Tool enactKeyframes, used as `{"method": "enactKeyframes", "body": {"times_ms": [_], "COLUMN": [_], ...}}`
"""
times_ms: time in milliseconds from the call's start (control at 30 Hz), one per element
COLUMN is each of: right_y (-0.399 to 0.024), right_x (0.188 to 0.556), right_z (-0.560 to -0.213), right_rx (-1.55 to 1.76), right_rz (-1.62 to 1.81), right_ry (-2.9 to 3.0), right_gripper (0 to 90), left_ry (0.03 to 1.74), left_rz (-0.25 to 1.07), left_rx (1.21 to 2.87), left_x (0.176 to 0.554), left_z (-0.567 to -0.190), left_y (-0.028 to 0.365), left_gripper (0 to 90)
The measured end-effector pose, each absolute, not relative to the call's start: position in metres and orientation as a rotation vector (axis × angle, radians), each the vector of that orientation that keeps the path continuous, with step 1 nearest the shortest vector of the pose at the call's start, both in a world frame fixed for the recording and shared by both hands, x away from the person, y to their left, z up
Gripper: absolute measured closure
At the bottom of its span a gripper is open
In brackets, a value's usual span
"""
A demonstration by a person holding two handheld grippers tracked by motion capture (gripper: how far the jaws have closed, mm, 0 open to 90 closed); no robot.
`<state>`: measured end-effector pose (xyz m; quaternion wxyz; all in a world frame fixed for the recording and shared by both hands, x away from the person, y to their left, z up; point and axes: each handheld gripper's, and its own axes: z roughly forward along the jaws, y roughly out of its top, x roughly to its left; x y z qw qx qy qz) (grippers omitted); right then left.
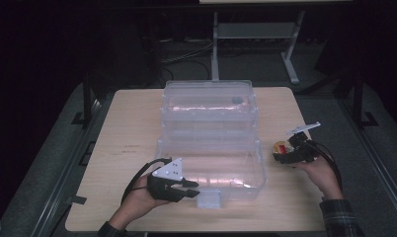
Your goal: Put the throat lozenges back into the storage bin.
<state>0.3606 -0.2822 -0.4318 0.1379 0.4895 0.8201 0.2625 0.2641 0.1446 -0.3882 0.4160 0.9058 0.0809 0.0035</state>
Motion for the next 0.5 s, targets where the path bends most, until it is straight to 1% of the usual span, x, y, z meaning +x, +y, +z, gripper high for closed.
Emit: {"method": "enactKeyframes", "body": {"times_ms": [500], "right_y": [-0.285], "right_x": [0.343], "right_z": [-0.405], "right_rx": [1.351], "right_rz": [0.831], "right_ry": [2.387], "right_gripper": [20.1], "left_ry": [0.205], "left_rz": [0.008], "left_rx": [2.275], "left_x": [0.264], "left_z": [-0.388], "left_y": [0.145], "left_gripper": [71.9]}}
